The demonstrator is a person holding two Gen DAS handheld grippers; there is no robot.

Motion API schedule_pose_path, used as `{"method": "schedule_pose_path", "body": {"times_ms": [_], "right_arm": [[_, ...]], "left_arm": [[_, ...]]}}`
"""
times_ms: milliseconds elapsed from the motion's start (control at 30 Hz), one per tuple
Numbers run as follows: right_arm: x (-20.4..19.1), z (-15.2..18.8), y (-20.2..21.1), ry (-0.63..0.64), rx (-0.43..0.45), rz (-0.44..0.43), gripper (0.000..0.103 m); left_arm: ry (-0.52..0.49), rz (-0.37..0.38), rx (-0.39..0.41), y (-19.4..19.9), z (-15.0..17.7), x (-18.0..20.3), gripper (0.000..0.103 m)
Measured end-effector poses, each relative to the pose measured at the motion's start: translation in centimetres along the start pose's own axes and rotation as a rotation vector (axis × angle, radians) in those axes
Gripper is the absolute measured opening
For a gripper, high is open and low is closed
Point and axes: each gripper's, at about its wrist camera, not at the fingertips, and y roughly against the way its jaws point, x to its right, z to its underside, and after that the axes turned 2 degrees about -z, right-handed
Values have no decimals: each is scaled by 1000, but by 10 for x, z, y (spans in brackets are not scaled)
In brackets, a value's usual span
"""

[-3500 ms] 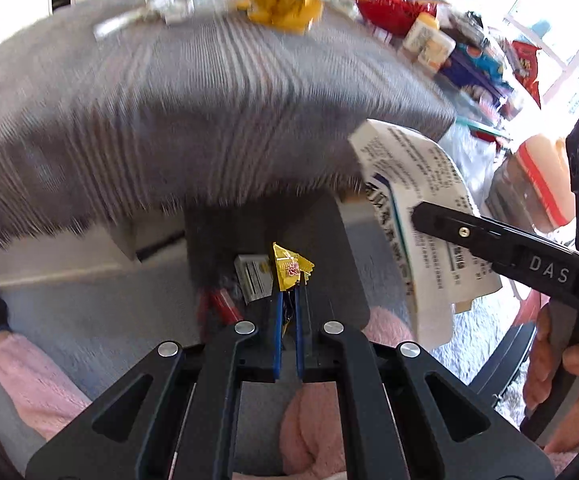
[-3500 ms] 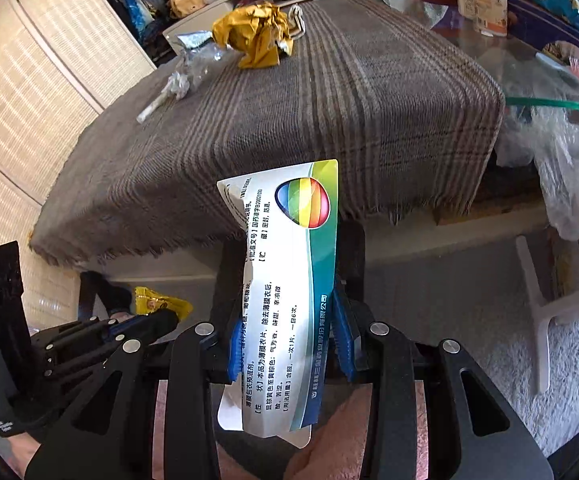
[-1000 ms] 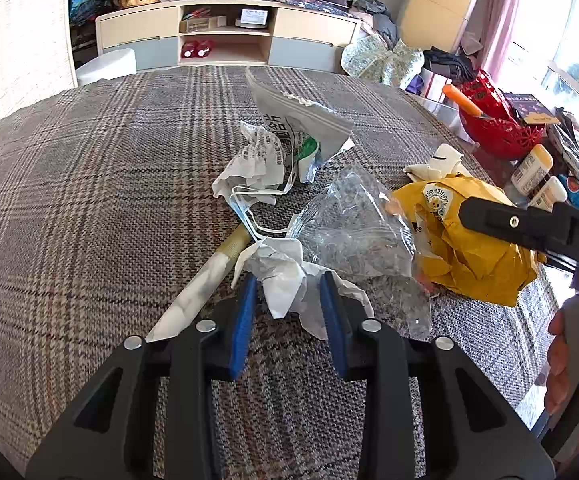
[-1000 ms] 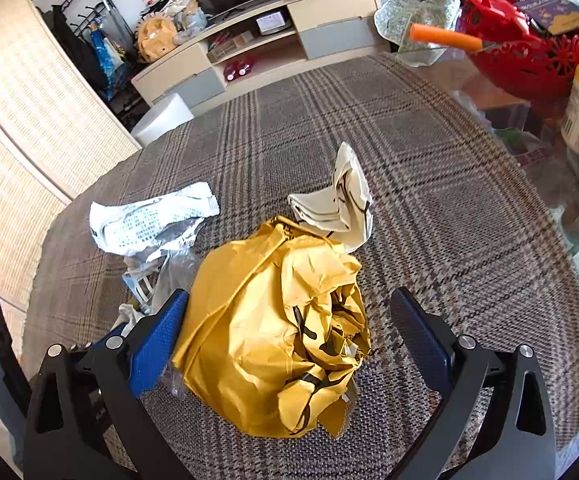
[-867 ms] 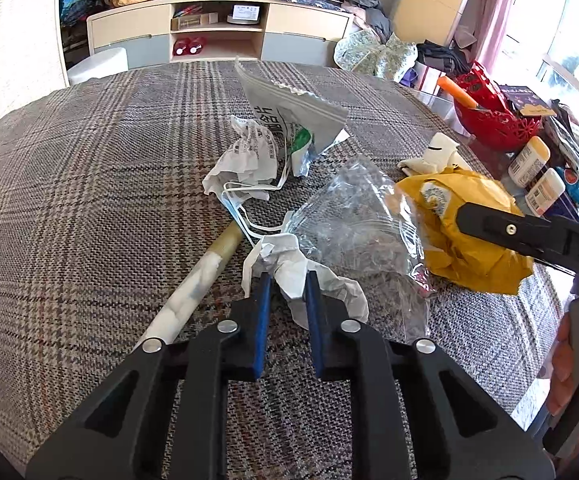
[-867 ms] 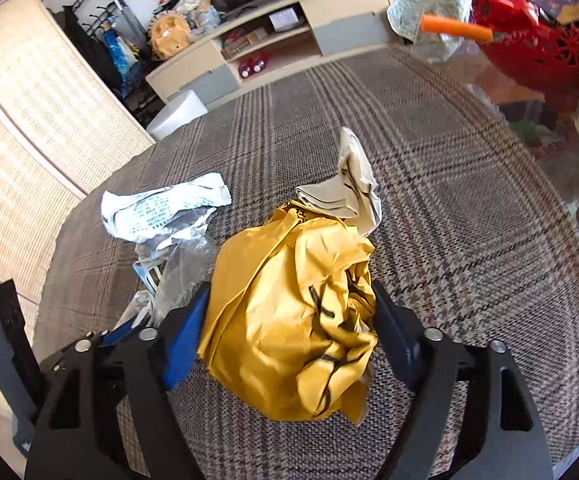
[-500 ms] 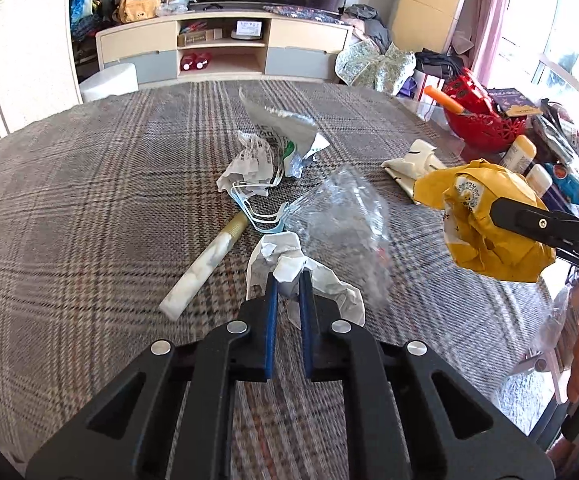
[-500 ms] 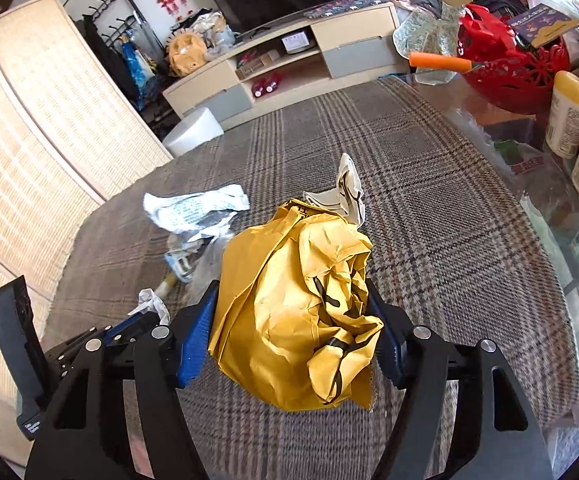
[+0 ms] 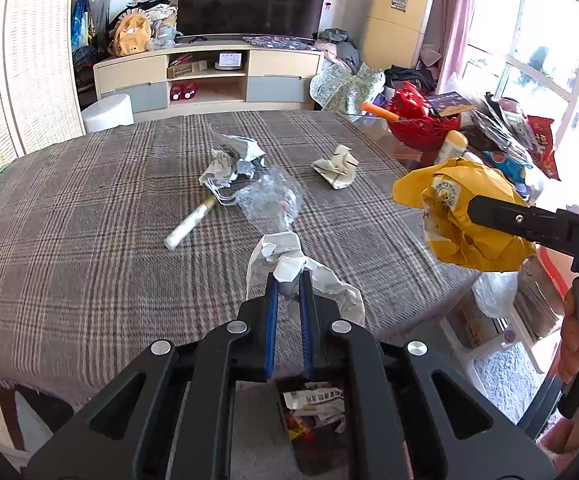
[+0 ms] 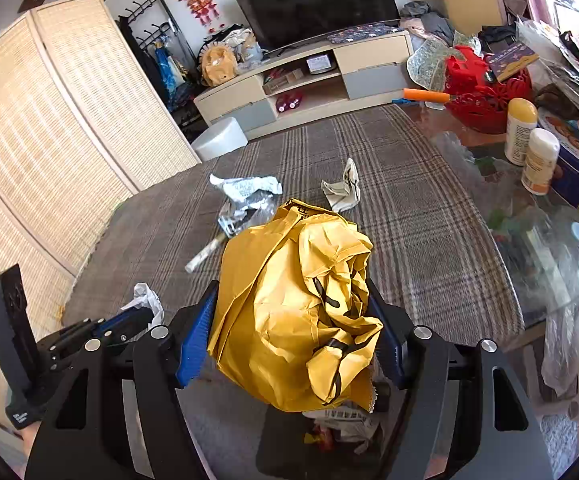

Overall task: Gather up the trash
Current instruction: 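Carry the yellow wrapper and white paper over the bin and release both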

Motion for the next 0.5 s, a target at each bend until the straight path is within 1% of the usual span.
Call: {"method": "schedule_pose_path", "body": {"times_ms": [133, 267, 433, 500], "right_arm": [[5, 25, 13, -2, -21, -12, 70], [9, 51, 20, -5, -38, -4, 70], [17, 92, 13, -19, -93, 5, 70], [21, 106, 7, -27, -110, 4, 70]], "left_arm": [[-7, 7, 0, 14, 21, 14, 9], [5, 38, -28, 16, 46, 23, 9], [28, 62, -70, 11, 80, 33, 9], [35, 72, -105, 3, 97, 38, 9]]}}
